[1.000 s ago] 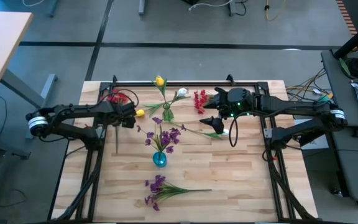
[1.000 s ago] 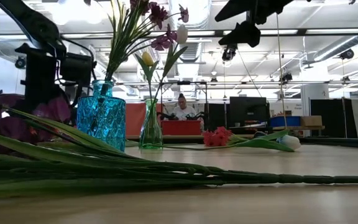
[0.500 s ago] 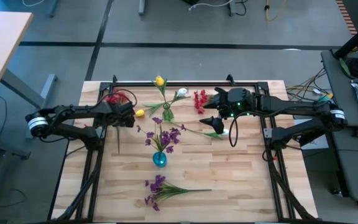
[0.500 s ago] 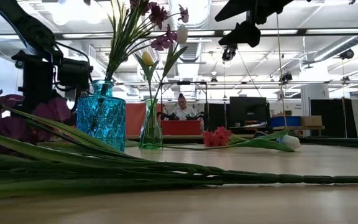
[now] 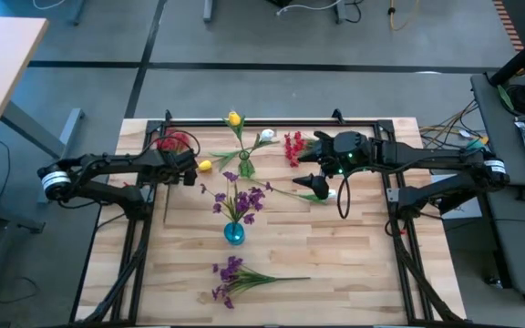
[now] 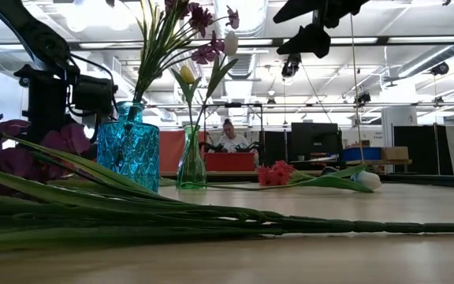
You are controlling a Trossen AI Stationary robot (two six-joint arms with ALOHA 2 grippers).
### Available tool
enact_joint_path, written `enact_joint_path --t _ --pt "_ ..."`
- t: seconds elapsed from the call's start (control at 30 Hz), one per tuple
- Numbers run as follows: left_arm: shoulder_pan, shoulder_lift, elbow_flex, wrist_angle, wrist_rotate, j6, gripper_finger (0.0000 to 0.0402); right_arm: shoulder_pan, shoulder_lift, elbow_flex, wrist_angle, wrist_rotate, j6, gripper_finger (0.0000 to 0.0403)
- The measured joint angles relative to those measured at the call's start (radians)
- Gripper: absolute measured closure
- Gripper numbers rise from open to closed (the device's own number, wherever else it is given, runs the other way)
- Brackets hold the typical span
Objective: Sort flowers into vase by color
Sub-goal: Put the left red flowers into the blue vase
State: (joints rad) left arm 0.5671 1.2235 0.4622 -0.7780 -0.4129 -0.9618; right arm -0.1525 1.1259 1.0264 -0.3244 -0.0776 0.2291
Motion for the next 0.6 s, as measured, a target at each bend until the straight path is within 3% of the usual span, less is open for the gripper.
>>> enact_joint_path --t 0.3,0.6 --pt "-0.002 -0.082 0.067 -0.055 -0.029 0.039 0.0401 0.0 0.0 0.0 0.0 0.0 0.003 0.0041" --pt "-0.043 -0.255 0.362 -0.28 -0.173 0.114 0.0401 0.0 0.0 0.0 0.0 0.001 0.015 0.0041"
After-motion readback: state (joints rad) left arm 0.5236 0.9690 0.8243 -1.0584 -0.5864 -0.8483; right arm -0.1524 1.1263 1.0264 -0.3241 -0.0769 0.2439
